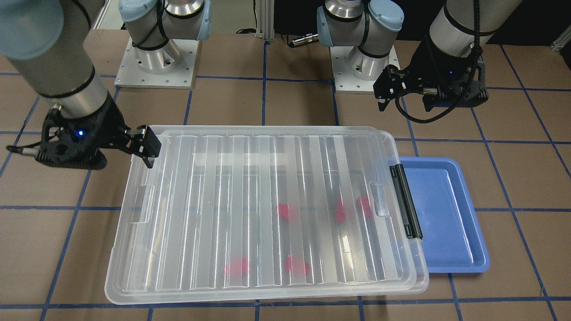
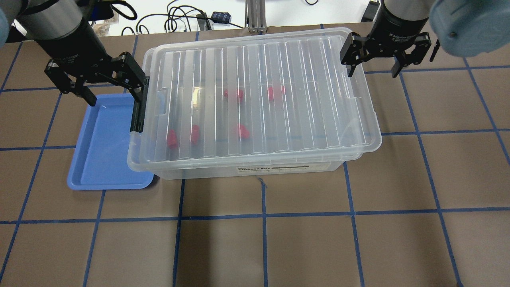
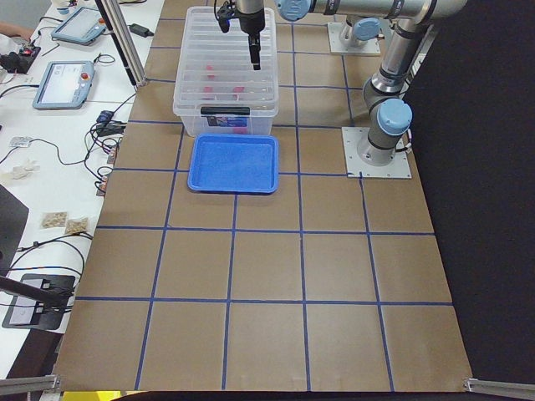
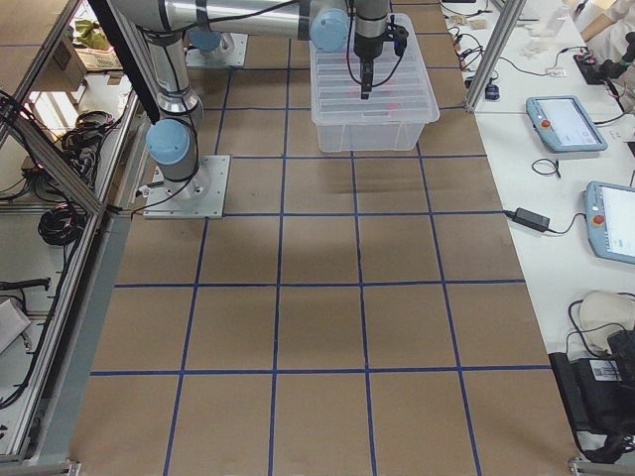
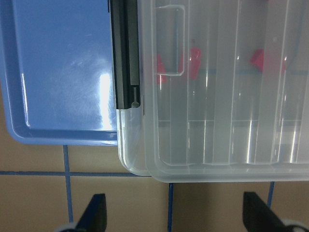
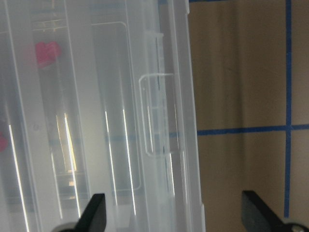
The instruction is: Place red block in blue tray from box
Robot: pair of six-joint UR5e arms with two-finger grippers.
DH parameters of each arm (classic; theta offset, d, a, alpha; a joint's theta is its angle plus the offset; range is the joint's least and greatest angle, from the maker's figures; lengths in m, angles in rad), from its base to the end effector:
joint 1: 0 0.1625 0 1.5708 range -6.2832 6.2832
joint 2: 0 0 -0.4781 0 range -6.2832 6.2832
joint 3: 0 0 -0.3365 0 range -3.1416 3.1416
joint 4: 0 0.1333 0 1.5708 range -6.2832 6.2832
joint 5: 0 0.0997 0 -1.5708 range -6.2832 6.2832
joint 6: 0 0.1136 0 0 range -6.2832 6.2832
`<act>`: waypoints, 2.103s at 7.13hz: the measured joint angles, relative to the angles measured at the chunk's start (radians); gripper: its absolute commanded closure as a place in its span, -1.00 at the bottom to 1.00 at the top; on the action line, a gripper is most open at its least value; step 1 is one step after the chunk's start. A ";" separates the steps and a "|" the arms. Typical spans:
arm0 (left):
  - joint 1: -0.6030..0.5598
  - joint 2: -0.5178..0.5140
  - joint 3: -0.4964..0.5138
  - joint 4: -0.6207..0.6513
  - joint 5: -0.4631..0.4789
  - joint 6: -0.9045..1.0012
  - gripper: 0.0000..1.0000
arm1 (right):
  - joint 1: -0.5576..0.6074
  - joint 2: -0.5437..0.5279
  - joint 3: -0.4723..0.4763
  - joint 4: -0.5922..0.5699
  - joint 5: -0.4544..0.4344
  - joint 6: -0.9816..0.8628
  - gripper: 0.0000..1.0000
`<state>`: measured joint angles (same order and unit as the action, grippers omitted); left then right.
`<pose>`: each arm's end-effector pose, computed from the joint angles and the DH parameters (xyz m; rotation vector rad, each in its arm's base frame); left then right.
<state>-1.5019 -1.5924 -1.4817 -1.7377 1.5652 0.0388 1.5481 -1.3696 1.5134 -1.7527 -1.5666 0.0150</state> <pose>-0.1037 -0.4422 0.5402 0.0475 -3.1265 -0.1549 0.1217 -0.5354 0.4730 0.0590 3.1364 -0.0598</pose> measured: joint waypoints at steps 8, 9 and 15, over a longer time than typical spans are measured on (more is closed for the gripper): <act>0.002 -0.021 -0.002 0.018 -0.005 0.008 -1.00 | -0.113 0.168 0.008 -0.179 0.003 -0.196 -0.94; 0.003 -0.024 -0.001 0.020 -0.004 0.009 -1.00 | -0.142 0.168 0.008 -0.179 0.004 -0.225 -0.96; 0.005 -0.057 -0.009 0.107 -0.009 0.086 -1.00 | -0.257 0.167 0.007 -0.202 0.000 -0.349 -1.00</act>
<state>-1.4965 -1.6490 -1.4909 -1.6305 1.5558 0.1251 1.2907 -1.2024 1.5203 -1.9544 -1.5663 -0.3341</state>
